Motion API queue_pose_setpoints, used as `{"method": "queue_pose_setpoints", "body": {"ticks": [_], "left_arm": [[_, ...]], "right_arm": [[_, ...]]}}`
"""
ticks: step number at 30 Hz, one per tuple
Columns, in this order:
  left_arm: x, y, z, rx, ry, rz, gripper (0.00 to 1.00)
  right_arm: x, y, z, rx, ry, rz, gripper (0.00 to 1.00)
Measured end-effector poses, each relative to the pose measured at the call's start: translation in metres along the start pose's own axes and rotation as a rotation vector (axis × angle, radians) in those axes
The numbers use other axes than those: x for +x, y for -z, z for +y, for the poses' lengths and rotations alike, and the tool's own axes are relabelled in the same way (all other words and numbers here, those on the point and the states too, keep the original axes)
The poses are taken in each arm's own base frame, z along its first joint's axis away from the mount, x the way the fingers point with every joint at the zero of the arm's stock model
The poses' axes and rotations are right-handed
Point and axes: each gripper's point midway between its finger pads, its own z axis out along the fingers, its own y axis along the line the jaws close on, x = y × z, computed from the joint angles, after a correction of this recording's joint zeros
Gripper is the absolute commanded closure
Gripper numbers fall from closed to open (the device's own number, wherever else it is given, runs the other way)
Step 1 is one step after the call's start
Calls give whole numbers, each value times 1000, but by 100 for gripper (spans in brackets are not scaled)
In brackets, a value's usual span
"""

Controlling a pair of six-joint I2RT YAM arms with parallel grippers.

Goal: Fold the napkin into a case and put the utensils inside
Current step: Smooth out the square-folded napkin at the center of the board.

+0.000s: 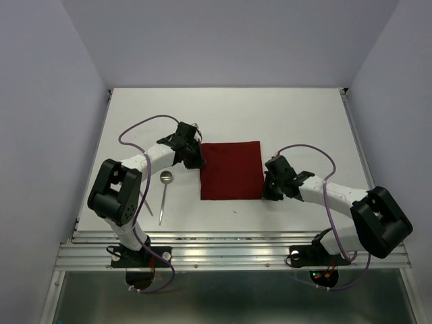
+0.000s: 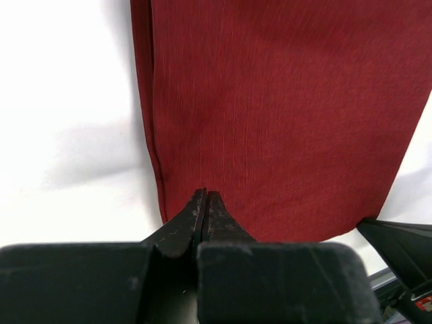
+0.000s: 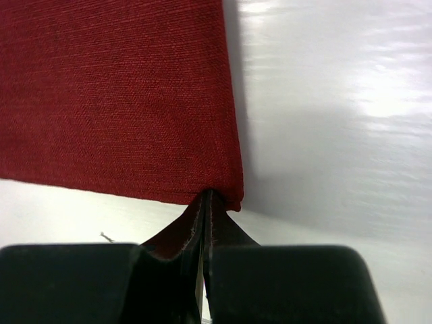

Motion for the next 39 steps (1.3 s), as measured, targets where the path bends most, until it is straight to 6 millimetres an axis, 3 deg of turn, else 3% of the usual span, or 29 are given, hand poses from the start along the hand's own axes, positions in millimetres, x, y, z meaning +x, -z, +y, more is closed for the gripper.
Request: {"method": "queue_pose_setpoints", "body": {"ticks": [5, 9, 11, 17, 24, 30, 39], "left_arm": [[-15, -2, -10, 14, -5, -19, 100], [-26, -12, -14, 3, -6, -26, 100], [-31, -16, -15, -1, -6, -29, 100], [-44, -27, -17, -27, -7, -42, 100], [-62, -38, -9, -68, -3, -69, 100], [-74, -50, 3, -102, 13, -77, 100], [-72, -62, 11, -121, 22, -57, 100]], "right_arm": [[0, 10, -22, 99, -8, -23, 97], [-4, 21, -26, 137, -5, -35, 94], [-18, 28, -18, 133, -2, -64, 94], [-84, 38, 18, 85, 4, -193, 94], [-140, 13, 4, 125, -26, -220, 95], [-188, -16, 13, 109, -20, -236, 98], [-212, -51, 17, 103, -23, -215, 98]]}}
